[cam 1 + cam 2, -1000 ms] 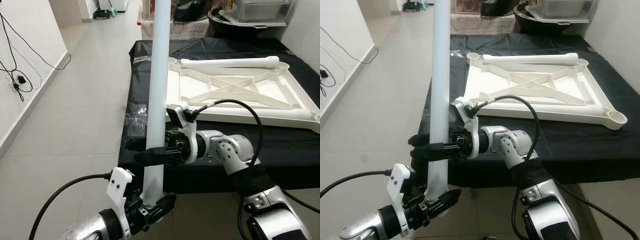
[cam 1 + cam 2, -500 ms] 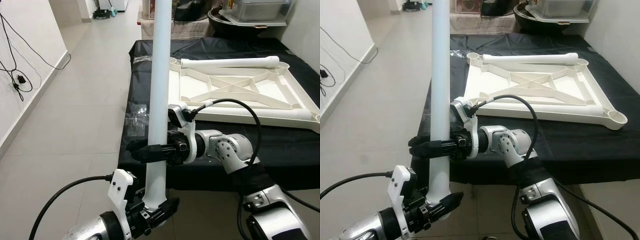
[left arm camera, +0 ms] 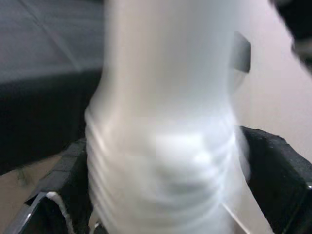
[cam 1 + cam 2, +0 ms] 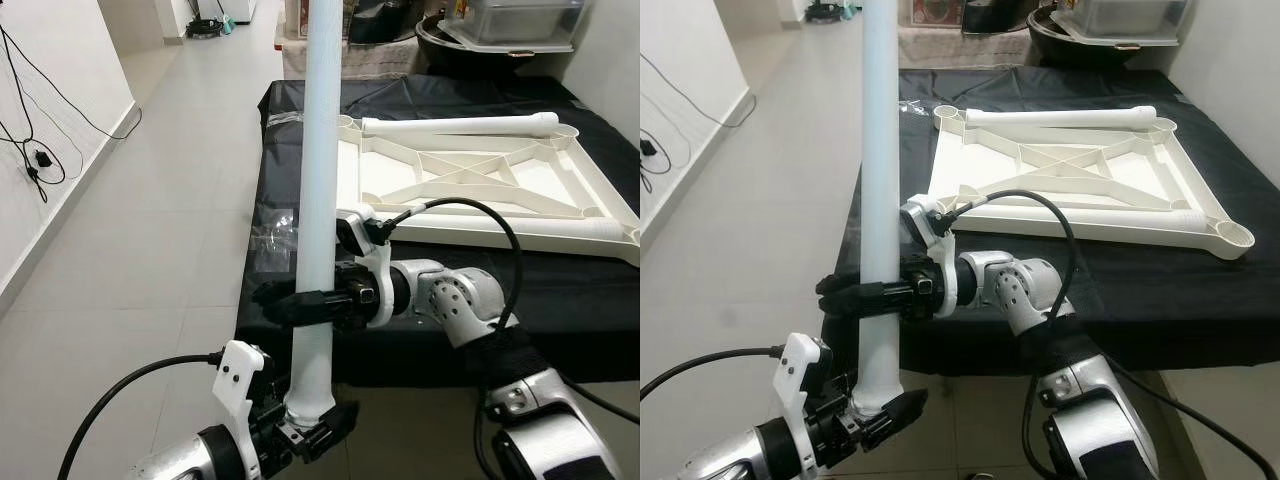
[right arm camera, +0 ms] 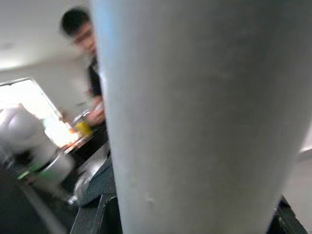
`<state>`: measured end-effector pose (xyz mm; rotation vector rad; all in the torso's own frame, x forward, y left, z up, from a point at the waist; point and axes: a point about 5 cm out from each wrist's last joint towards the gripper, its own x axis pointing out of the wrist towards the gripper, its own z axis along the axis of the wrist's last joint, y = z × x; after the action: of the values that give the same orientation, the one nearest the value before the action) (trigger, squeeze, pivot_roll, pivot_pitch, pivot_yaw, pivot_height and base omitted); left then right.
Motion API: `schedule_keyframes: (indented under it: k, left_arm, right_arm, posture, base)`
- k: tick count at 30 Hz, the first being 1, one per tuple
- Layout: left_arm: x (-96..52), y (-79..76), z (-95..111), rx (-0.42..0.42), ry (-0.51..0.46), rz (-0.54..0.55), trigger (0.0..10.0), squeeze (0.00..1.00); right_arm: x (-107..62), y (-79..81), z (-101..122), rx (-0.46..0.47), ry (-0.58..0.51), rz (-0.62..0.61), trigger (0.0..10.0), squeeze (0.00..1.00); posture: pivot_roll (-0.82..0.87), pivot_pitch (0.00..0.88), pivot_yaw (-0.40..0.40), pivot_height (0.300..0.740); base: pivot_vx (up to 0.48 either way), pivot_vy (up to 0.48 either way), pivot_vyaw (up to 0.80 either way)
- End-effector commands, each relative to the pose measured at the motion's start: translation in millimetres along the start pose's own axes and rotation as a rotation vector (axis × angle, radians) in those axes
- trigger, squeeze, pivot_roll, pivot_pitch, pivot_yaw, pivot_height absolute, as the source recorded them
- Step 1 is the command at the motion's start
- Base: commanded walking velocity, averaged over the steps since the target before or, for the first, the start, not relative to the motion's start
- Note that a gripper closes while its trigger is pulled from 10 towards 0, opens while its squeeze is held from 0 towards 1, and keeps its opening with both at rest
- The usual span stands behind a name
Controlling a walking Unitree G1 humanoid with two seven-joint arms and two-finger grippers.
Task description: Building children table
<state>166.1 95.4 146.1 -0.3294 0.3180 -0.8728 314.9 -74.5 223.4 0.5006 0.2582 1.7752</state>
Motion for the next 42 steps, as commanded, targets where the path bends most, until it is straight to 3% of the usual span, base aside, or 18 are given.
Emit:
schedule_keyframes:
  k: [1, 2, 5, 7, 10, 13, 14, 16, 19, 25, 31, 36, 42]
  left_arm:
    - [-1.1, -3.0, -3, 0.005, 0.018, -0.013, 10.0, 0.0]
    - [-1.1, -3.0, -3, 0.005, 0.018, -0.013, 10.0, 0.0]
    - [-2.4, 1.8, -3, 0.017, -0.004, 0.037, 10.0, 0.0]
    - [-2.7, 3.2, -3, 0.018, -0.012, 0.05, 10.0, 0.0]
    - [-3.6, 14.3, 4, 0.046, -0.083, 0.155, 10.0, 0.0]
    - [-3.7, 16.1, 5, 0.051, -0.097, 0.173, 10.0, 0.0]
    - [-4.0, 24.2, 10, 0.081, -0.135, 0.257, 10.0, 0.0]
    - [-4.0, 24.2, 10, 0.081, -0.135, 0.257, 10.0, 0.0]
    - [-3.1, 37.9, 26, 0.151, -0.258, 0.443, 10.0, 0.0]
    - [-5.4, 43.5, 45, 0.204, -0.381, 0.558, 10.0, 0.0]
    - [-7.1, 46.1, 50, 0.235, -0.42, 0.602, 10.0, 0.0]
    - [-0.7, 42.5, 48, 0.237, -0.431, 0.581, 10.0, 0.0]
    - [6.3, 37.4, 41, 0.224, -0.423, 0.557, 10.0, 0.0]
  right_arm:
    - [-8.0, -3.9, 14, -0.072, -0.06, -0.07, 0.0, 0.0]
    - [-8.0, -3.9, 14, -0.072, -0.06, -0.07, 0.0, 0.0]
    - [-32.9, -18.7, 37, -0.158, -0.21, -0.329, 0.0, 0.0]
    - [-38.7, -22.1, 41, -0.167, -0.25, -0.393, 0.0, 0.0]
    - [-55.7, -31.1, 57, -0.259, -0.402, -0.678, 0.0, 0.0]
    - [-58.6, -32.2, 59, -0.275, -0.429, -0.725, 0.0, 0.0]
    - [-62.8, -33.4, 64, -0.362, -0.437, -0.863, 10.0, 0.0]
    - [-62.8, -33.4, 64, -0.362, -0.437, -0.863, 10.0, 0.0]
    - [-71.1, -24.1, 80, -0.628, -0.534, -1.181, 10.0, 0.0]
    - [-68.7, -17.7, 84, -0.785, -0.578, -1.304, 10.0, 0.0]
    - [-62.3, -22.3, 76, -0.784, -0.572, -1.33, 10.0, 0.0]
    - [-42.8, -29.5, 65, -0.725, -0.564, -1.264, 10.0, 0.0]
    - [-29.2, -29.4, 62, -0.722, -0.556, -1.219, 10.0, 0.0]
  posture:
    - [0.02, 0.11, 0.007, 0.74]
    - [0.02, 0.11, 0.007, 0.74]
    - [0.03, 0.098, 0.007, 0.74]
    - [0.03, 0.098, 0.007, 0.74]
    - [0.02, 0.093, 0.01, 0.74]
    - [0.02, 0.093, 0.01, 0.74]
    - [0.02, 0.081, 0.017, 0.74]
    - [0.02, 0.081, 0.017, 0.74]
    - [0.02, 0.074, 0.018, 0.74]
    - [0.02, 0.067, 0.013, 0.74]
    - [0.02, 0.06, 0.002, 0.74]
    - [0.02, 0.066, 0.002, 0.74]
    - [0.02, 0.072, 0.0, 0.74]
  base:
    - [0.0, 0.0, 0.0]
    - [0.0, 0.0, 0.0]
    - [0.0, 0.0, 0.0]
    - [0.0, 0.0, 0.0]
    - [0.0, 0.0, 0.0]
    - [0.0, 0.0, 0.0]
    - [0.0, 0.0, 0.0]
    - [0.0, 0.0, 0.0]
    - [0.0, 0.0, 0.0]
    - [0.0, 0.0, 0.0]
    - [0.229, 0.0, 0.0]
    - [0.33, 0.0, 0.0]
    - [0.358, 0.0, 0.0]
